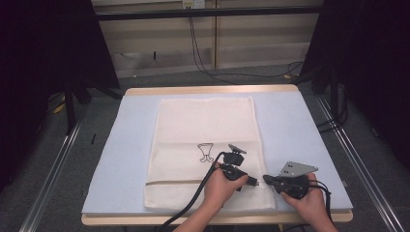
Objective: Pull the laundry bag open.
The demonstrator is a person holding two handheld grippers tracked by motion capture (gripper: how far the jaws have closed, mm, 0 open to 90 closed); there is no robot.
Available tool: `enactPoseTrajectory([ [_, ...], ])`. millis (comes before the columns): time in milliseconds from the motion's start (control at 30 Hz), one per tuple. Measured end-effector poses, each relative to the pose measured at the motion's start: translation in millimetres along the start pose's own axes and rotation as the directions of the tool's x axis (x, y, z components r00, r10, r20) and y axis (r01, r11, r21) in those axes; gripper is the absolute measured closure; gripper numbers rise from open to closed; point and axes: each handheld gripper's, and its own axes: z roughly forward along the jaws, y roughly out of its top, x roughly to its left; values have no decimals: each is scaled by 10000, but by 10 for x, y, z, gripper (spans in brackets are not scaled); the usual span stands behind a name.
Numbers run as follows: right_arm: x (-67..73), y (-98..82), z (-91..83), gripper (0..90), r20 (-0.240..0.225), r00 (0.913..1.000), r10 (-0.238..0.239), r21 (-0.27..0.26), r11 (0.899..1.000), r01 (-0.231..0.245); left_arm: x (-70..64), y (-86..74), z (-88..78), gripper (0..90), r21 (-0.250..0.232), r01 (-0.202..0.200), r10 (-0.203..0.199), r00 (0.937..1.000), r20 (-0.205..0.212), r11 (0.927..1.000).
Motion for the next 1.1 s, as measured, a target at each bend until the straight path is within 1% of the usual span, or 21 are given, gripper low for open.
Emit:
enactPoseTrajectory([
  [33,0,-2,1,900,-15,10000,-30,15,10000,30,-10,7,9,868,-74,191,-189,9996,224,9998],
  [67,0,-2,1,900,-15,10000,-30,15,10000,30,-10,7,9,874,-74,191,-189,9996,224,9998],
  [100,-3,-6,8,900,-63,10000,-52,36,10000,52,-3,17,-11,875,76,-3,2,10000,85,10000],
  [167,-10,-10,11,900,-87,9999,-73,29,10000,73,0,19,-19,875,90,67,-68,9998,185,9999],
  [200,-28,-20,15,900,-254,9995,-177,1,9998,177,7,8,-34,875,-20,263,-262,9994,224,9997],
  [233,-32,-21,14,900,-199,9998,-78,19,10000,78,7,8,-34,875,-20,263,-262,9994,224,9997],
  [333,-29,-16,18,900,-186,9998,-62,68,10000,63,15,0,-43,876,-69,275,-274,9993,237,9996],
  [367,-27,-13,21,900,-197,9998,-93,65,9999,94,27,0,-56,876,45,188,-189,9996,197,9998],
  [400,-19,-9,18,900,-192,9998,-87,131,9999,90,24,-4,-58,876,-43,296,-295,9994,172,9996],
  [433,-20,-9,18,900,-197,9998,-92,137,9999,94,49,-5,-97,876,142,153,-155,9997,180,9998],
  [467,-20,-10,18,900,-202,9998,-89,124,9999,92,49,-9,-111,876,144,174,-175,9998,122,9997],
  [567,-22,-14,19,900,-222,9997,-127,92,9999,130,63,-19,-132,876,65,193,-194,9998,85,9998],
  [600,-24,-15,19,900,-232,9997,-126,83,9999,128,69,-21,-148,876,146,244,-247,9996,159,9996],
  [633,-24,-15,19,900,-229,9996,-171,77,9998,172,81,-23,-156,876,125,176,-177,9997,136,9998],
  [733,-23,-17,18,900,-223,9995,-204,62,9998,205,61,-42,-159,876,-125,327,-326,9994,69,9994],
  [833,-21,-19,17,900,-178,9997,-166,54,9998,167,80,-47,-179,876,-23,181,-180,9997,169,9998],
  [933,-23,-22,17,900,-215,9997,-126,36,9999,126,84,-48,-196,876,-43,292,-291,9995,108,9996],
  [967,-23,-22,17,900,-215,9997,-126,36,9999,126,84,-48,-196,876,-43,292,-291,9995,108,9996],
  [1000,-24,-23,17,900,-234,9996,-127,42,9999,128,102,-50,-214,876,-7,186,-186,9998,29,9998],
  [1033,-24,-23,17,900,-234,9996,-127,42,9999,128,102,-50,-214,876,-7,186,-186,9998,29,9998],
  [1100,-21,-23,17,900,-207,9997,-88,38,10000,89,117,-56,-254,876,-14,316,-316,9993,194,9995],
])
